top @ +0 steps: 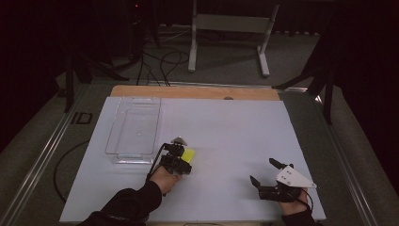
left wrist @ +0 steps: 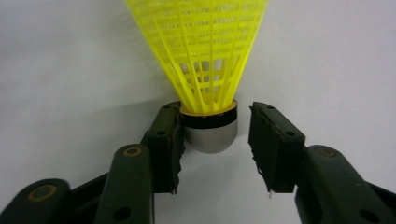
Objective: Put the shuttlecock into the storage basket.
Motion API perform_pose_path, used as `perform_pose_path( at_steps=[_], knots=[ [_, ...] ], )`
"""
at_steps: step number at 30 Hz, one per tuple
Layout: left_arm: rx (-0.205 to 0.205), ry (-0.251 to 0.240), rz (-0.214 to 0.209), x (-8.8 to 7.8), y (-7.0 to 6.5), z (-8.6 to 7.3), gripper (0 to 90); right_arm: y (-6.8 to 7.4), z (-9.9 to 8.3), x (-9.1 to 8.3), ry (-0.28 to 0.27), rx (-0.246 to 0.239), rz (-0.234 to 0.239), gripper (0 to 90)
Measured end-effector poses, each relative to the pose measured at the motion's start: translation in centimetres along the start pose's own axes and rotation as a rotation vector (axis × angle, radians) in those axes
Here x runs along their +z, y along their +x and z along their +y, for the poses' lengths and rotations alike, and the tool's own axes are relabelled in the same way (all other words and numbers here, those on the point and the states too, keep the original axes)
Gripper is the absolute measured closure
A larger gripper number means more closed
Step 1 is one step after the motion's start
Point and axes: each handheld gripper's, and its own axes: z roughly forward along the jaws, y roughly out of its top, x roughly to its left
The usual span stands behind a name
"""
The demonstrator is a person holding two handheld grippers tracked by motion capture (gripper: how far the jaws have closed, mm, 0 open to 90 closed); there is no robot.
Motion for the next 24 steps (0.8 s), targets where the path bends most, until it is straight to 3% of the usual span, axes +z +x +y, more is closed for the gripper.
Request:
perform_pose_path(
  at_steps=[4, 10, 15, 17, 24],
  knots=[
    [0.016, -0.005, 0.005, 0.1, 0.0, -0.1, 63.1, 0.0, 0.0, 0.0, 0.001, 0.005, 0.002, 8.3],
    [0.041, -0.007, -0.04, 0.0, -0.1, -0.1, 64.5, 0.0, 0.0, 0.0, 0.001, 0.003, 0.001, 8.3],
    [0.092, -0.015, -0.057, -0.8, 0.1, 0.0, 64.9, -0.1, 0.0, 0.0, 0.002, 0.007, 0.002, 8.3],
    [0.142, 0.0, -0.059, -0.9, 0.1, -0.1, 65.0, 0.0, 0.0, 0.0, 0.002, 0.007, 0.002, 8.3],
    [0.244, 0.041, -0.105, -1.2, 0.3, -0.4, 65.3, -0.1, 0.0, 0.0, 0.002, 0.007, 0.002, 8.3]
  ],
)
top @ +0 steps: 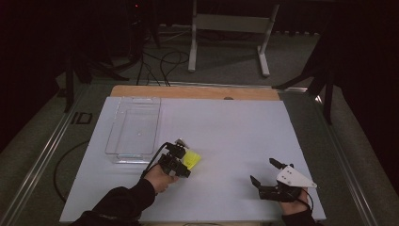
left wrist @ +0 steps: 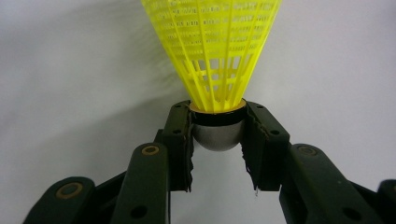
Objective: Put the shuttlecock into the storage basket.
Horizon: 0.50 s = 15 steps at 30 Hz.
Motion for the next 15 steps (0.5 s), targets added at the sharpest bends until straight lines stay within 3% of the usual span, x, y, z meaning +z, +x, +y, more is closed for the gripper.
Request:
perform_pose_path(
  at_steps=[6, 11, 15],
  knots=[
    [0.048, 0.01, -0.006, -0.8, 0.3, -0.3, 65.4, 0.0, 0.0, 0.0, 0.001, 0.001, 0.001, 8.3],
    [0.124, 0.032, 0.028, -1.3, 0.2, -0.7, 65.3, 0.0, 0.0, 0.0, -0.002, -0.001, 0.0, 8.3],
    [0.174, 0.055, 0.02, -1.7, 0.4, -1.1, 65.3, 0.0, 0.0, 0.0, -0.001, -0.002, 0.0, 8.3]
  ],
)
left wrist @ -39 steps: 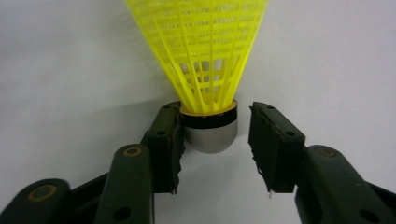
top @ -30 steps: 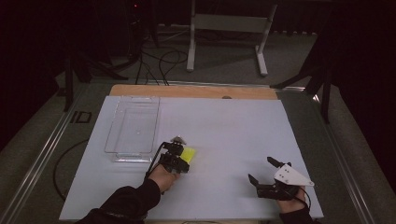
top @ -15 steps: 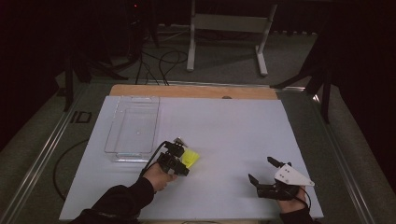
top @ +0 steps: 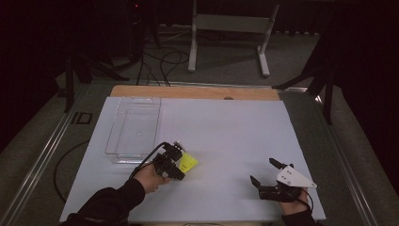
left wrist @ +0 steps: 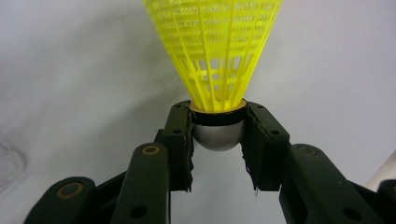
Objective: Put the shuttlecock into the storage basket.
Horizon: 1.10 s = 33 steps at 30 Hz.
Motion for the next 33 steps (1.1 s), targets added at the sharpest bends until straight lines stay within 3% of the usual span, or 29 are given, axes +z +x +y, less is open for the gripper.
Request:
perform_pose_path(
  at_steps=[9, 14, 21, 24, 33],
  knots=[
    [0.142, 0.042, -0.023, -0.6, -0.7, -0.7, 65.3, 0.0, 0.0, 0.1, -0.001, -0.003, 0.005, 8.3],
    [0.199, 0.011, -0.053, -1.3, -0.5, -1.0, 65.3, 0.0, 0.0, 0.1, -0.003, 0.0, 0.003, 8.3],
    [0.246, 0.036, -0.052, -2.1, -0.3, -1.1, 65.3, 0.0, 0.0, 0.0, -0.004, -0.003, 0.005, 8.3],
    [0.289, 0.049, -0.046, -2.5, -0.3, -1.3, 65.3, 0.0, 0.0, 0.0, -0.003, -0.002, 0.008, 8.4],
    [0.342, 0.064, -0.018, -4.1, 0.0, -2.0, 65.3, 0.0, 0.0, 0.1, -0.003, -0.004, 0.012, 8.3]
  ],
)
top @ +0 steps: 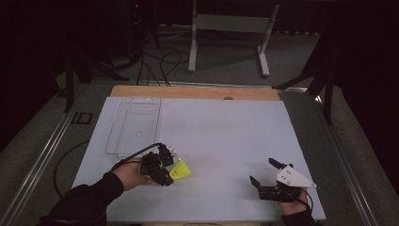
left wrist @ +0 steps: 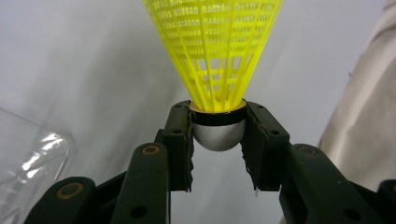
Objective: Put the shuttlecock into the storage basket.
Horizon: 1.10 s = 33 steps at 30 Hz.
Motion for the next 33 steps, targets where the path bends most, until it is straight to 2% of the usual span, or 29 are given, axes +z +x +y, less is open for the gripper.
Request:
perform_pose_path(
  at_steps=[3, 5, 6, 8, 12, 15, 17, 19, 20, 24, 29, 33],
  knots=[
    [0.026, -0.011, 0.016, -0.8, -0.1, -0.2, 65.3, 0.0, 0.0, 0.1, -0.001, -0.004, 0.002, 8.4],
    [0.026, -0.014, 0.005, -1.2, 0.0, -0.3, 65.3, 0.0, 0.0, 0.1, 0.0, -0.003, 0.004, 8.4],
    [0.041, -0.02, 0.019, -1.4, -0.1, -0.4, 65.3, 0.1, 0.0, 0.1, 0.002, -0.006, 0.004, 8.4],
    [0.06, -0.013, 0.014, -1.8, -0.2, -0.6, 65.3, 0.1, 0.0, 0.1, 0.002, -0.007, -0.002, 8.4],
    [0.048, -0.024, 0.024, -2.9, -0.3, -0.6, 65.3, 0.1, 0.0, 0.1, 0.001, -0.005, -0.001, 8.4],
    [0.066, -0.024, 0.028, -4.0, -0.3, -0.6, 65.3, 0.1, 0.0, 0.1, -0.002, -0.005, 0.0, 8.4],
    [0.064, -0.033, 0.022, -4.6, -0.3, -0.6, 65.3, 0.1, 0.0, 0.1, -0.002, -0.008, 0.0, 8.4],
    [0.065, -0.028, 0.034, -5.2, -0.2, -0.5, 65.3, 0.1, 0.0, 0.1, -0.003, -0.009, -0.001, 8.3],
    [0.081, -0.03, 0.041, -5.6, -0.2, -0.5, 65.3, 0.1, 0.0, 0.1, -0.003, -0.009, -0.002, 8.4],
    [0.079, -0.075, 0.059, -7.0, 0.1, -0.4, 65.3, 0.1, 0.0, 0.1, -0.003, -0.01, -0.001, 8.4],
    [0.077, -0.109, 0.076, -8.2, 0.5, -0.3, 65.3, 0.1, 0.0, 0.1, -0.004, -0.011, -0.002, 8.4],
    [0.052, -0.124, 0.083, -9.3, 1.0, -0.3, 65.3, 0.1, 0.0, 0.1, -0.002, -0.004, 0.0, 8.4]
  ],
)
